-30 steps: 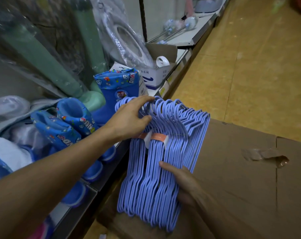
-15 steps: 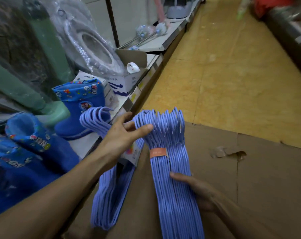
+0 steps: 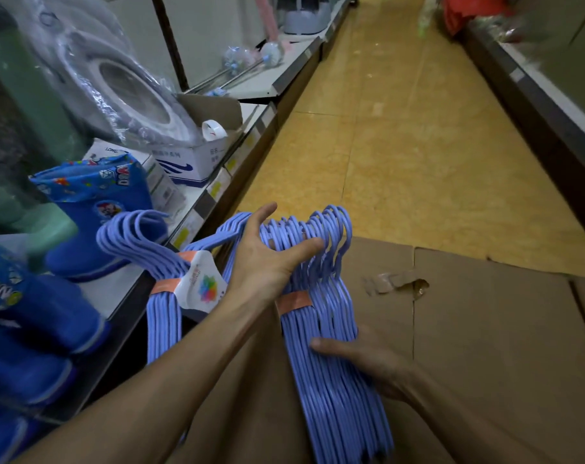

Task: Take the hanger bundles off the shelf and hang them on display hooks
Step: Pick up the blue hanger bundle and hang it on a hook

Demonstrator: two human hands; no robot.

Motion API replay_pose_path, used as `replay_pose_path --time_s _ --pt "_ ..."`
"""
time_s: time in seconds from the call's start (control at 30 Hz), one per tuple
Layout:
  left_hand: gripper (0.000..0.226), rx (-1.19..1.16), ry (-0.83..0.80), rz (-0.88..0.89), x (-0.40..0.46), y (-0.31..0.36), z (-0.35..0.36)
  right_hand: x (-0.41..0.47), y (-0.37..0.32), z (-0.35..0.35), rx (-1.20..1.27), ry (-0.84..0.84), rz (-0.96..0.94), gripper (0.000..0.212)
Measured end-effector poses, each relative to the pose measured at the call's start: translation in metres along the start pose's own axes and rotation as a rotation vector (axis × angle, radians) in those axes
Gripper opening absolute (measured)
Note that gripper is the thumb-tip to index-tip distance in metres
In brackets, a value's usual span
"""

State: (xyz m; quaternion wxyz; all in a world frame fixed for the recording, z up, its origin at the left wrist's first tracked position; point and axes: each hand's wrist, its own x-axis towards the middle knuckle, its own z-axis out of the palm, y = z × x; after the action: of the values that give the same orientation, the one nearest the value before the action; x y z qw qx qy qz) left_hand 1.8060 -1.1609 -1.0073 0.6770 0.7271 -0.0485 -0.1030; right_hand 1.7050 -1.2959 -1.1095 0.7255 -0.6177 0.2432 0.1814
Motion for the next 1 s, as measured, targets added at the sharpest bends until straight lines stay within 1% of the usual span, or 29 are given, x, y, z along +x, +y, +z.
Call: replay_pose_path --time_s 0.07,0.1,0.17,0.23,0.27,0.3,0.37,0.47,0.53,0.6,0.67,0.8,0.9,1.0 --pt "0.077 -0.017 0.000 -0.008 0.001 -0.001 -0.001 -0.004 0.003 0.002 -0.077 0.058 -0.089 0.053" --pt "0.076 -0.023 -0.001 -0.012 0.000 -0.002 -0.001 -0.008 0.004 0.005 -0.126 0.099 -0.143 0.056" --pt "0.075 -0.034 -0.005 -0.013 0.000 -0.003 0.000 -0.015 0.007 0.015 -0.228 0.211 -0.253 0.074" --pt "0.074 -0.030 -0.009 -0.011 0.002 -0.004 0.001 -0.019 0.013 0.027 -0.354 0.361 -0.339 0.100" --pt "0.073 -0.029 -0.009 -0.011 0.002 -0.004 0.002 -0.020 0.015 0.035 -0.441 0.430 -0.349 0.114" --pt "0.072 -0.028 -0.008 -0.008 0.002 -0.004 0.002 -0.022 0.015 0.042 -0.543 0.486 -0.335 0.124" --pt "0.072 -0.042 -0.009 -0.008 0.002 -0.006 0.002 -0.025 0.015 0.056 -0.754 0.568 -0.250 0.134" --pt "0.072 -0.077 -0.010 -0.008 0.000 -0.007 0.001 -0.023 0.014 0.082 -0.874 0.707 -0.110 0.143" --pt "0.071 -0.084 -0.005 -0.010 -0.001 -0.008 0.000 -0.013 0.020 0.094 -0.921 0.840 -0.119 0.151" --pt "0.070 -0.087 -0.006 -0.017 -0.002 -0.007 -0.001 -0.002 0.027 0.103 -0.931 0.918 -0.136 0.151" --pt "0.069 -0.093 -0.011 -0.017 -0.004 -0.007 -0.001 0.004 0.030 0.110 -0.939 0.940 -0.149 0.145" --pt "0.069 -0.145 -0.057 -0.025 -0.007 -0.005 0.000 0.005 0.027 0.112 -0.967 0.932 -0.112 0.136" --pt "0.068 -0.137 -0.100 0.001 -0.008 -0.008 -0.001 0.007 0.029 0.099 -1.003 0.928 -0.151 0.134" --pt "0.055 -0.125 -0.105 0.011 -0.010 -0.011 -0.011 0.003 0.029 0.075 -1.018 0.914 -0.232 0.131"
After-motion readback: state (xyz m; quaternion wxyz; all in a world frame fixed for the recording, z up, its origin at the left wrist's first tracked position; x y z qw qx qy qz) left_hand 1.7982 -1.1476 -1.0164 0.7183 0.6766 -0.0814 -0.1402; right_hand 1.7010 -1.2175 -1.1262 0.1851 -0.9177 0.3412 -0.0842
